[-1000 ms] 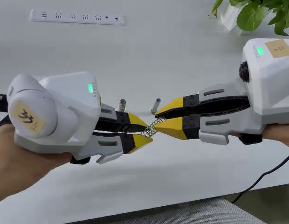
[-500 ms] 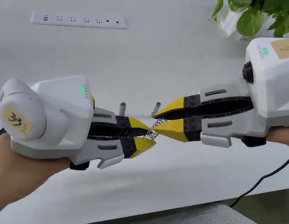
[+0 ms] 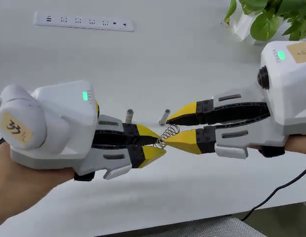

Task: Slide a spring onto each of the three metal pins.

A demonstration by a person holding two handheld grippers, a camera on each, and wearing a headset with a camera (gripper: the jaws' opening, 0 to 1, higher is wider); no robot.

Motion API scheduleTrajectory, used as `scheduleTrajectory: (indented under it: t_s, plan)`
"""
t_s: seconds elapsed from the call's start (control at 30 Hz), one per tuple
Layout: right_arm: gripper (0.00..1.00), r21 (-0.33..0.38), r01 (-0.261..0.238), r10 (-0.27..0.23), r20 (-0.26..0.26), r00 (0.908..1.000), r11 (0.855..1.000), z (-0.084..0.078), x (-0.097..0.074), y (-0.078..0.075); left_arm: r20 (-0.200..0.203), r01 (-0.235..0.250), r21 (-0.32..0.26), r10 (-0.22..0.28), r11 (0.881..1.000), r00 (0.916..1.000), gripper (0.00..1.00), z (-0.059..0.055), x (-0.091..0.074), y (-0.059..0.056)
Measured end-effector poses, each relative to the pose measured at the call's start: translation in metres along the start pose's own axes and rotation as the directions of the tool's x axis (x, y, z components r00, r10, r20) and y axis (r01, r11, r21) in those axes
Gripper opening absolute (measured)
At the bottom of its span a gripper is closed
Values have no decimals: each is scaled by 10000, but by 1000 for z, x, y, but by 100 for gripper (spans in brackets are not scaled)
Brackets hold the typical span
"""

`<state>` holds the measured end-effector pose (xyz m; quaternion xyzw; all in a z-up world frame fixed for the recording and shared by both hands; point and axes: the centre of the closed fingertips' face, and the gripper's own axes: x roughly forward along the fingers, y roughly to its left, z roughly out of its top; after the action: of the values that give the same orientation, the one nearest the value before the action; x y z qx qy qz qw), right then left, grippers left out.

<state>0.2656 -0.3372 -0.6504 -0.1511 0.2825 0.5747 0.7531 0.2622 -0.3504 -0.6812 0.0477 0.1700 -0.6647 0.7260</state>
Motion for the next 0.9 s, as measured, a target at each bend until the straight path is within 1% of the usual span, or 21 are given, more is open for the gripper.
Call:
scheduleTrajectory:
  t_s: [0.1, 0.2, 0.23, 0.37, 0.43, 0.57, 0.6, 0.63, 0.7, 0.8, 0.9]
  plan:
    - [18, -217, -160, 153, -311, 9994, 9996, 0, -5, -1, 61, -12, 10, 12, 10000, 10000, 6, 2, -1, 0]
    - [19, -472, -453, 413, -817, 9958, 9979, -1, -10, -2, 125, -43, 23, 43, 10000, 9999, 6, 5, -1, 0]
    - [20, -693, -609, 533, -1074, 9928, 9957, -2, -12, -2, 164, -63, 51, 62, 10000, 9998, 6, 6, -1, 0]
    - [19, -1109, -1154, 955, -1699, 9808, 9871, -1, -15, -1, 216, -107, 107, 104, 9999, 9997, 6, 9, 0, -1]
    - [19, -1308, -1454, 1174, -2009, 9726, 9807, 2, -16, -1, 203, -135, 148, 132, 9998, 9997, 6, 10, 0, -1]
    - [19, -1664, -2022, 1545, -2616, 9527, 9651, 5, -16, 0, 211, -144, 229, 139, 9996, 9997, 6, 12, 2, -2]
    - [19, -1710, -2110, 1606, -2686, 9498, 9624, 6, -16, 0, 205, -146, 265, 141, 9995, 9997, 6, 12, 3, -2]
    - [19, -1784, -2254, 1701, -2802, 9447, 9578, 6, -16, 1, 216, -147, 279, 141, 9995, 9997, 6, 13, 3, -2]
    - [19, -1927, -2416, 1764, -3034, 9364, 9511, 6, -15, 2, 203, -164, 305, 158, 9994, 9997, 6, 13, 4, -2]
    - [20, -2088, -2763, 1936, -3451, 9184, 9381, 5, -13, 2, 229, -184, 307, 177, 9994, 9996, 6, 14, 5, -2]
    - [20, -2199, -2983, 2042, -3680, 9071, 9288, 2, -10, 3, 271, -192, 318, 184, 9993, 9995, 6, 15, 5, -2]
